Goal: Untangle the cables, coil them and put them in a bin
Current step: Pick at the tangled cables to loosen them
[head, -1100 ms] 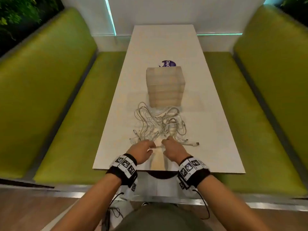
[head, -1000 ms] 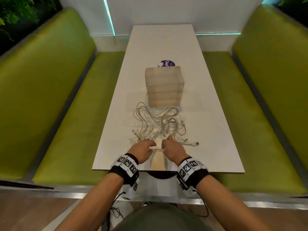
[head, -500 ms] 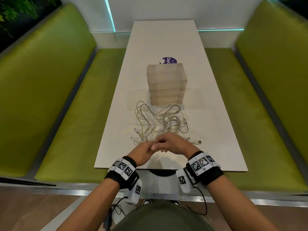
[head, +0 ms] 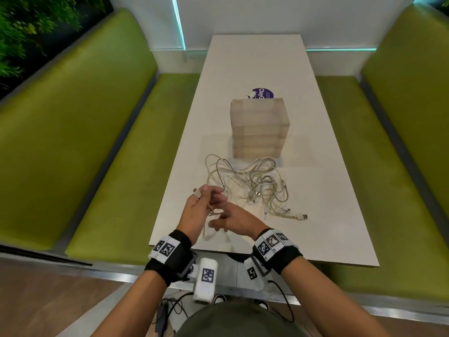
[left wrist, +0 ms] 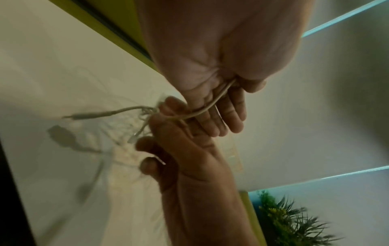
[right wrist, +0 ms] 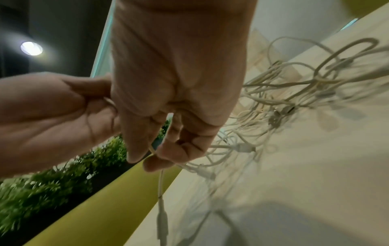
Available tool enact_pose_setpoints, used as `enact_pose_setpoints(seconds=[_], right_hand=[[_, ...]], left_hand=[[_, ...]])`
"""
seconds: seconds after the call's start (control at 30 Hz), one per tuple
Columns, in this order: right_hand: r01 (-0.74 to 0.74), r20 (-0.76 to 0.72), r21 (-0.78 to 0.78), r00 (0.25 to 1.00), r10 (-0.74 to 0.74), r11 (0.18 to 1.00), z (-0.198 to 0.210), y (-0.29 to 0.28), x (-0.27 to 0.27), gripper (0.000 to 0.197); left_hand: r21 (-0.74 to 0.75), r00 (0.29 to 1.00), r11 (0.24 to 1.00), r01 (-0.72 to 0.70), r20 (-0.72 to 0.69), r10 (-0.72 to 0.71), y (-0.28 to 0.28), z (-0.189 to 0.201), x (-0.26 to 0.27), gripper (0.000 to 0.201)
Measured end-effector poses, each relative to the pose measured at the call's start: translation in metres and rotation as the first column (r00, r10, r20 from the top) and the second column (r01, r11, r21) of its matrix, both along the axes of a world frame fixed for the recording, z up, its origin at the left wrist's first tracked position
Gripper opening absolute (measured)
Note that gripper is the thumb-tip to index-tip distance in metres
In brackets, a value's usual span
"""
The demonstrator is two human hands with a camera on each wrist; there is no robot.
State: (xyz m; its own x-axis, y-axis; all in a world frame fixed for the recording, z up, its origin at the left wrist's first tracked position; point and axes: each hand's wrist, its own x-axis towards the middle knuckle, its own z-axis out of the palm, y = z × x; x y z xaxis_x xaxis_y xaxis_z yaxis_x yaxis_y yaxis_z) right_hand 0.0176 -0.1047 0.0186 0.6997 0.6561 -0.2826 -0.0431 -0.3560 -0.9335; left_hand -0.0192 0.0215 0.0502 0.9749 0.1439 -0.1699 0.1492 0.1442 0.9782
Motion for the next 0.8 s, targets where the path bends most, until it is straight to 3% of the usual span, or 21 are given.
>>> enact_pose_setpoints(seconds=[0.1,0.17,0.27,0.4,0.47,0.53,0.67,0.8], right_hand=[[-0.057,0.135,-0.051,0.989,0.064,0.997,-0.007,0.006,0.003,0.014],[-0.034,0.306,-0.078,0.95,0.057,0.996,-0.014,0.008,0.011,0.015],[0.066,0.496,-0.287,0.863,0.09,0.956,-0.021,0.01,0.028,0.022],[0.221,0.62,-0.274,0.785,-0.004,0.936,-0.021,-0.002,0.049,0.015],[0.255,0.603,-0.229,0.795,-0.069,0.94,-0.021,-0.011,0.058,0.012],[0.241,0.555,-0.163,0.824,-0.114,0.957,-0.02,-0.016,0.063,0.009],[0.181,0.477,-0.044,0.868,-0.139,0.982,-0.007,-0.015,0.059,0.006],[0.238,0.345,0.049,0.907,-0.24,0.97,0.0,-0.012,0.053,0.01]], left_hand=[[-0.132,1.0,0.991,-0.02,0.016,0.022,0.004,0.01,-0.001,0.041],[-0.121,0.999,0.993,-0.009,0.046,0.014,0.008,0.015,-0.003,0.041],[-0.132,0.994,0.991,-0.009,0.105,0.023,0.012,0.026,-0.005,0.039],[-0.118,0.981,0.989,-0.094,0.16,0.113,0.026,0.039,-0.005,0.037],[-0.08,0.976,0.987,-0.14,0.155,0.151,0.039,0.038,-0.004,0.036],[0.07,0.986,0.987,-0.141,0.1,0.134,0.049,0.027,-0.003,0.035],[0.35,0.993,0.932,0.09,-0.097,-0.06,0.045,-0.007,-0.002,0.031],[0.322,0.969,0.918,0.232,-0.16,-0.189,0.024,-0.027,0.003,0.044]])
